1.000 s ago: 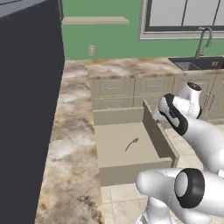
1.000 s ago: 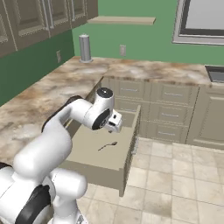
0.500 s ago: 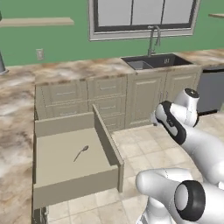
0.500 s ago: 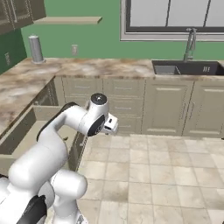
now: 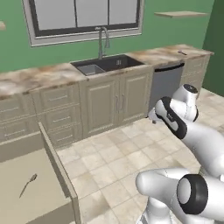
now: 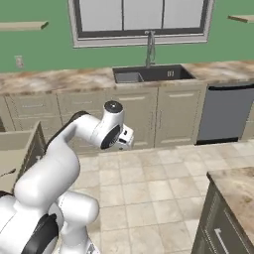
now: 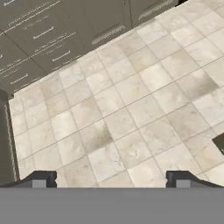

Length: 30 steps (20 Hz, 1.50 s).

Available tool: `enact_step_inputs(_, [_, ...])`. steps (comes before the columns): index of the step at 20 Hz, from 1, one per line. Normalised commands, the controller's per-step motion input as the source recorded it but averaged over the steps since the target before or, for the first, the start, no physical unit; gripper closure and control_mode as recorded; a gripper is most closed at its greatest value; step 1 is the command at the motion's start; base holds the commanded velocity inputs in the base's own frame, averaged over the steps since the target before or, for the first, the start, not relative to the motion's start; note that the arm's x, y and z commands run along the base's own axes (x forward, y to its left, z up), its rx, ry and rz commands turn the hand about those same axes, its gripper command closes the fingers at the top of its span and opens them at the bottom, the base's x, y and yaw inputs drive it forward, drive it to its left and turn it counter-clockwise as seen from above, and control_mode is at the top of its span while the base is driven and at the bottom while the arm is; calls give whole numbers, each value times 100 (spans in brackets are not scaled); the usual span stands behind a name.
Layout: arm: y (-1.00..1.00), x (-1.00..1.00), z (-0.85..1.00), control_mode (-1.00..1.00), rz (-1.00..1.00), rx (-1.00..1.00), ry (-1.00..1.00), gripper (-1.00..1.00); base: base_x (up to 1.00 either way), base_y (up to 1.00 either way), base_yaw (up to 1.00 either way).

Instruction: Organize the utensils by type. Pick up the wooden spoons from the counter and place them in the open cabinet. Then pick up the metallic utensils from the counter and place them in the open drawer.

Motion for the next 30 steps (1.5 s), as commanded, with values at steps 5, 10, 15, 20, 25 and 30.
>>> enact_step_inputs(5, [0,0,0,100,0,0,0,-100,63,4,-68])
enact_step_inputs(10, [0,0,0,100,0,0,0,-100,82,9,-51])
enact_step_inputs(15, [0,0,0,100,0,0,0,-100,100,36,-12])
enact_step_inputs(20, [0,0,0,100,0,0,0,-100,100,15,-1])
enact_step_inputs(25, [0,0,0,100,0,0,0,-100,100,0,-6])
enact_step_inputs(30, [0,0,0,100,0,0,0,-100,100,-13,0])
